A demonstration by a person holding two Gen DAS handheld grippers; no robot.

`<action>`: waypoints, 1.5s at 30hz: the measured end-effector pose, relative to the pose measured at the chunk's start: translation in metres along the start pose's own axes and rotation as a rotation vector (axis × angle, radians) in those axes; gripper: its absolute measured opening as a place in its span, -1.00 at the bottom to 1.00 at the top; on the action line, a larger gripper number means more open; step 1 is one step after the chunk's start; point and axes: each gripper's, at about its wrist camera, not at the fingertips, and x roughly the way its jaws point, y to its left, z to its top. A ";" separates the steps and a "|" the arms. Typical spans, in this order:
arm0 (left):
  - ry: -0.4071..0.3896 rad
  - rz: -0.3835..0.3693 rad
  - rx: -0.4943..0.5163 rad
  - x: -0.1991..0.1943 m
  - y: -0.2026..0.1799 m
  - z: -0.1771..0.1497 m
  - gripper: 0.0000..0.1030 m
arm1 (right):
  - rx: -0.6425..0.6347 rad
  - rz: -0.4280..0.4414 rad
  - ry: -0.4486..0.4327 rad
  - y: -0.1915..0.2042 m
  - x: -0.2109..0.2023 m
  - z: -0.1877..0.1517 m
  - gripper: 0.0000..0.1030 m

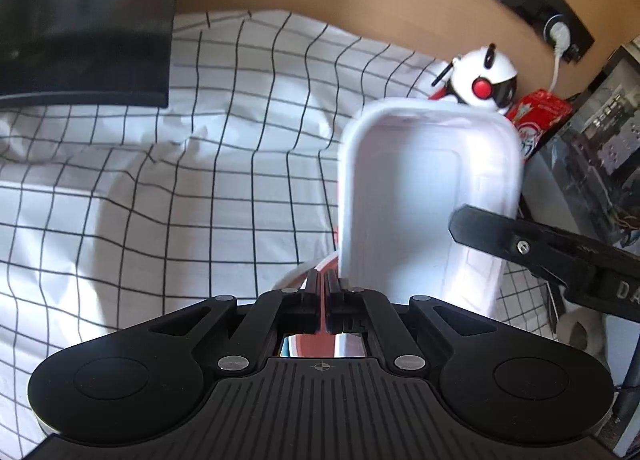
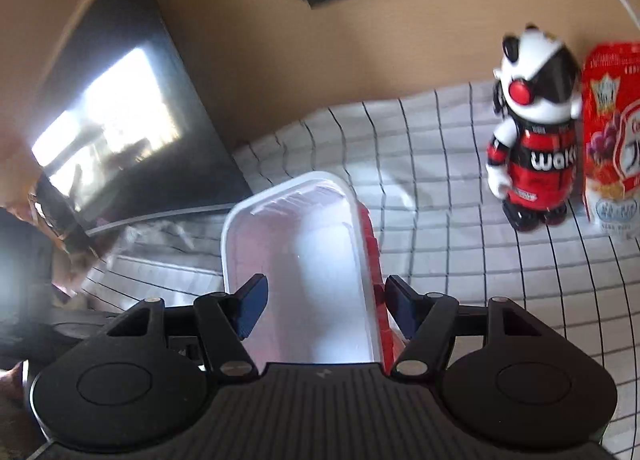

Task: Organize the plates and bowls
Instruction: 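Lift the tray with the left gripper and carry it over the bowl stack, then lower the tray upright into the white bowl and open the left gripper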

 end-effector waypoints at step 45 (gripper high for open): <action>-0.054 0.093 -0.048 -0.025 0.001 -0.040 -0.81 | -0.044 0.007 0.085 -0.018 -0.021 -0.059 0.15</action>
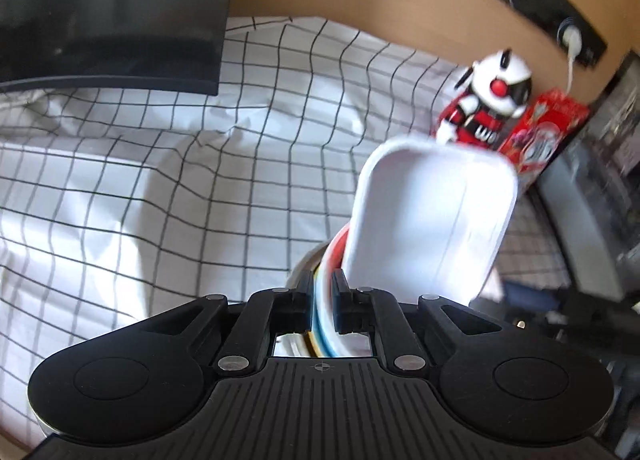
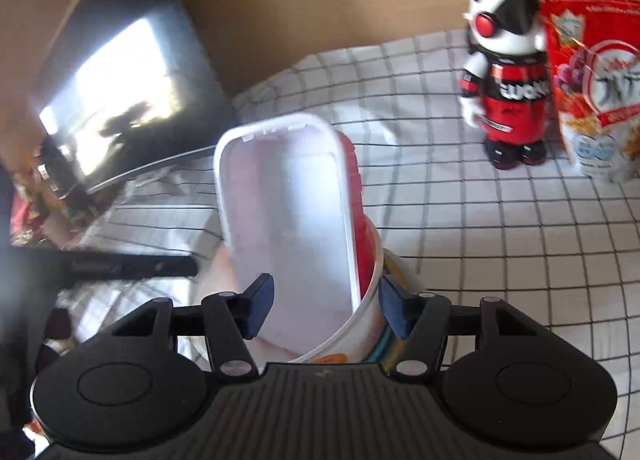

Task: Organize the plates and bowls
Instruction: 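Lower the tray upright into the white bowl and open the left gripper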

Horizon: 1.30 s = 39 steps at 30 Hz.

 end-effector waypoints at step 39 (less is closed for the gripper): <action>-0.020 -0.109 0.022 0.021 -0.027 0.028 -0.65 | 0.065 -0.029 -0.022 -0.011 0.011 0.027 -0.24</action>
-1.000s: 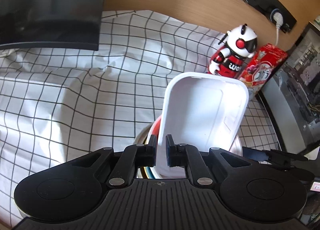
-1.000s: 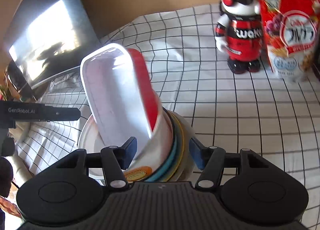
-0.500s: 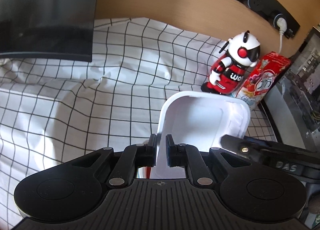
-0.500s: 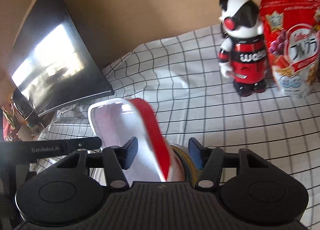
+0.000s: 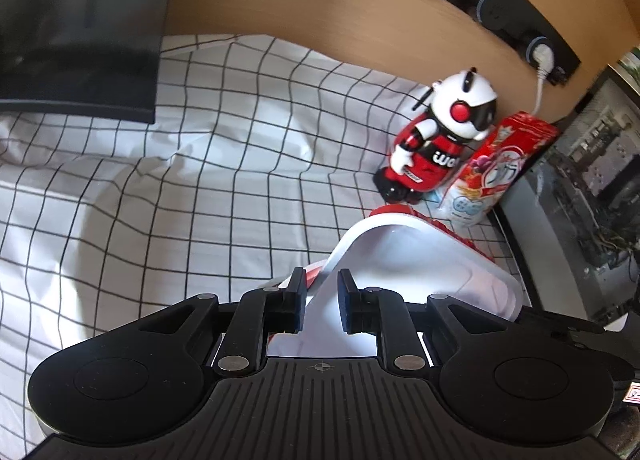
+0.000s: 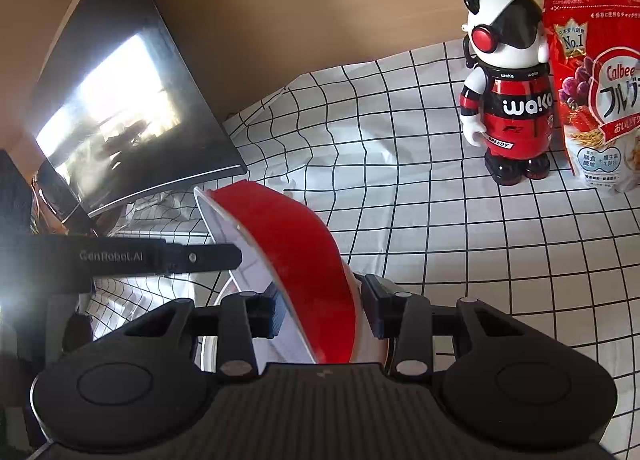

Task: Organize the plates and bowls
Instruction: 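Lower the tray upright into the white bowl and open the left gripper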

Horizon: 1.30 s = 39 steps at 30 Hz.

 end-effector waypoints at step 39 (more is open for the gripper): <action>-0.021 -0.065 0.062 -0.034 0.039 -0.061 -0.69 | 0.014 -0.332 -0.060 0.041 -0.004 -0.036 -0.22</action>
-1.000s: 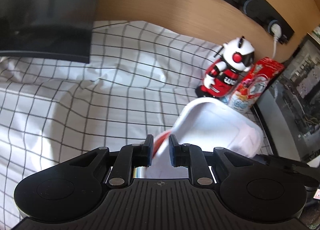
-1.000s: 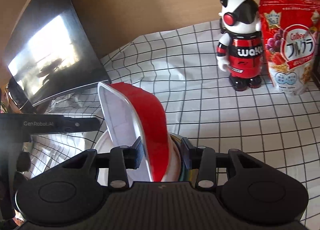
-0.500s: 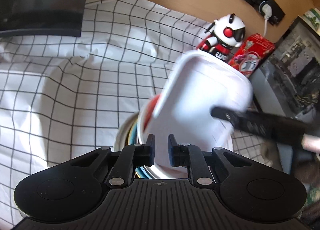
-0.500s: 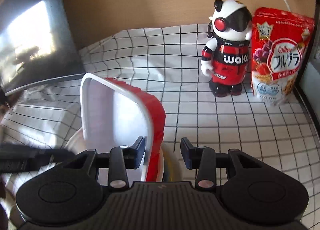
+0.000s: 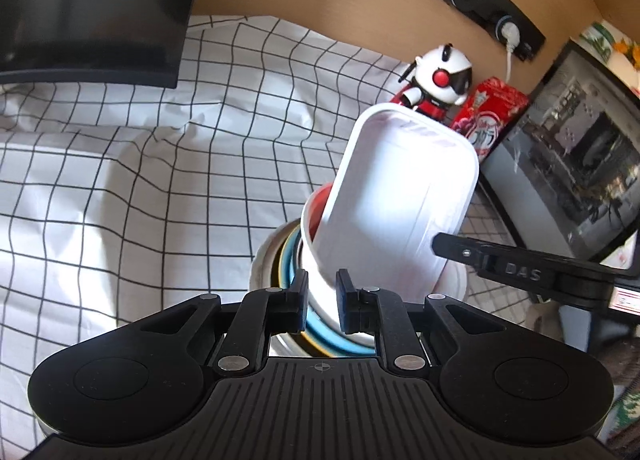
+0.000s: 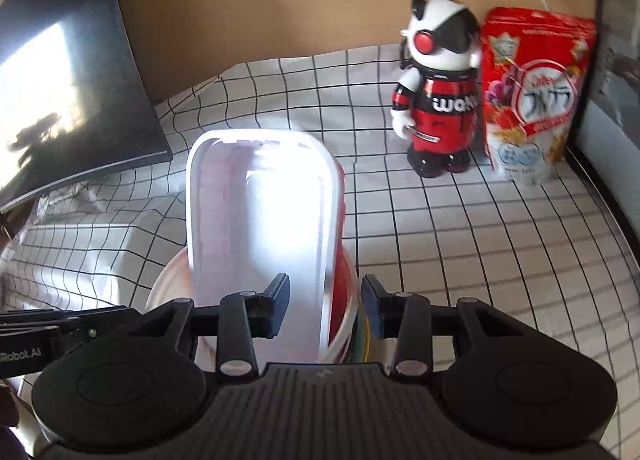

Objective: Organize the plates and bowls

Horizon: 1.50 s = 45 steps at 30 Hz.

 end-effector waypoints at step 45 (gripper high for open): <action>-0.255 0.302 0.124 -0.075 -0.155 -0.212 -0.71 | -0.114 0.116 -0.234 -0.052 -0.149 -0.191 0.43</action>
